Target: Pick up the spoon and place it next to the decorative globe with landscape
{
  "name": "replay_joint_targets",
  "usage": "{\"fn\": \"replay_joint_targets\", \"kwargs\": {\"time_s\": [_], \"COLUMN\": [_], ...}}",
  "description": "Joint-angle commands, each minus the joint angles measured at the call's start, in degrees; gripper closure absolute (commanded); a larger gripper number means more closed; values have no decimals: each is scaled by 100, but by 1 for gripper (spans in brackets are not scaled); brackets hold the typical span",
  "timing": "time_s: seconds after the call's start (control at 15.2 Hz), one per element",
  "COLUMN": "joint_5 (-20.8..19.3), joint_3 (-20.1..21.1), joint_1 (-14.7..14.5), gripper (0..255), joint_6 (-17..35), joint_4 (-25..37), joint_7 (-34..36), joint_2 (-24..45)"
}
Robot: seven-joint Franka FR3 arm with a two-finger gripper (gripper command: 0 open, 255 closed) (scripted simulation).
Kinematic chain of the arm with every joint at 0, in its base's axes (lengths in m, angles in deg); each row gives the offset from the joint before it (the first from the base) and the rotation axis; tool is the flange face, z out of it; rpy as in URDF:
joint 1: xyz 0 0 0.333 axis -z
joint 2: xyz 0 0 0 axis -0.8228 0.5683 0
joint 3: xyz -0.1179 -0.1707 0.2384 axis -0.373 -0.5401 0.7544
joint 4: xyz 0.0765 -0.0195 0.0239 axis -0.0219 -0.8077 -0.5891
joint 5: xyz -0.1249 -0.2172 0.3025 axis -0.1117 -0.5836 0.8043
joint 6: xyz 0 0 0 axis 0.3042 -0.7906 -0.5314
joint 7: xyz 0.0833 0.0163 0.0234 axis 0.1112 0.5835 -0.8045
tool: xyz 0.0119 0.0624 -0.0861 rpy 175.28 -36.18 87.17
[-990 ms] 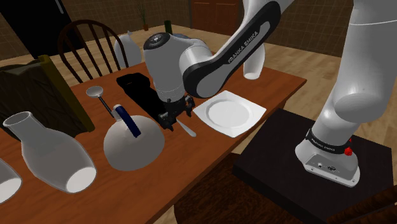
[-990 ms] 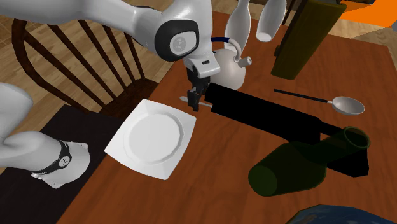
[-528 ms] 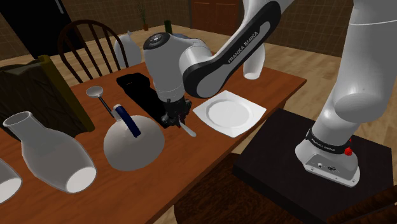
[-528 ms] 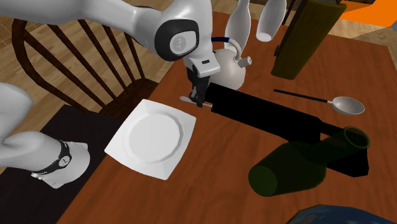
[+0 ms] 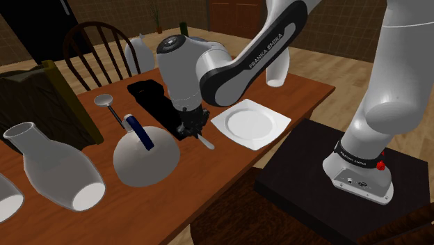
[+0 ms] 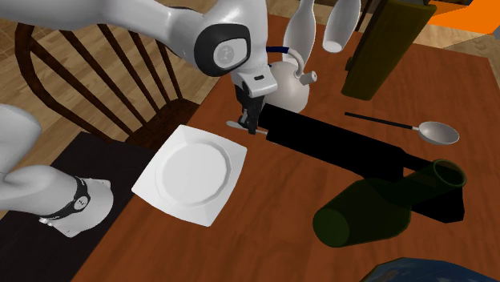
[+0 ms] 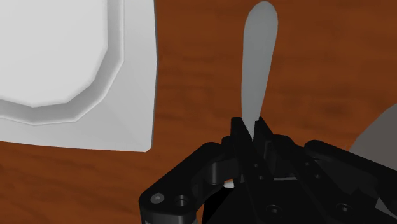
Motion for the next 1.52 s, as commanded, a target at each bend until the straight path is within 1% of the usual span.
{"fn": "replay_joint_targets", "kwargs": {"time_s": [0.0,0.73,1.45], "joint_5": [82,580,917], "joint_3": [25,151,193], "joint_1": [23,131,178], "gripper": [255,255,255], "joint_6": [-91,-742,-1462], "joint_4": [36,383,895], "joint_7": [-68,-505,-844], "joint_2": [-80,-572,-914]}}
